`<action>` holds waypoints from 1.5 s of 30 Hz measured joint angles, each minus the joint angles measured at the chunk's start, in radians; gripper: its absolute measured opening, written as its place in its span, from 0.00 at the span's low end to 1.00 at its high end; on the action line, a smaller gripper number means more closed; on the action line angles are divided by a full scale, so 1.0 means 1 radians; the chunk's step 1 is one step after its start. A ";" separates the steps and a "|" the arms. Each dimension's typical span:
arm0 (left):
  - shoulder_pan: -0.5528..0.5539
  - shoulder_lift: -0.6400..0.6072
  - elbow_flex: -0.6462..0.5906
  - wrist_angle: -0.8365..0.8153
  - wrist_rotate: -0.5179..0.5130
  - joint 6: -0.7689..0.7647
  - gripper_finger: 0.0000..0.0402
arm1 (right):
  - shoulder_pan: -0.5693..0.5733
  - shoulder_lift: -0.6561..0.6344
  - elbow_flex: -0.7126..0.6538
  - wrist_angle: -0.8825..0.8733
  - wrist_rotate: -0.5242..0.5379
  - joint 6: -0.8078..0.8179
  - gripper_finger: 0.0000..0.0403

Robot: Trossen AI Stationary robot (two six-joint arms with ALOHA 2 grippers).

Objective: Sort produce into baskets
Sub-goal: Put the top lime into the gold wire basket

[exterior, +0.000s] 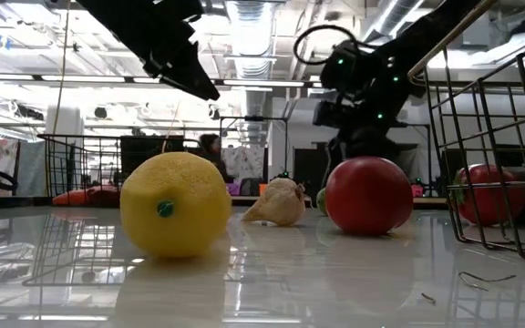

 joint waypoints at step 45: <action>-0.002 -0.246 0.040 -0.174 0.019 -0.082 0.66 | 0.669 -0.297 0.087 -0.417 -0.148 0.773 0.64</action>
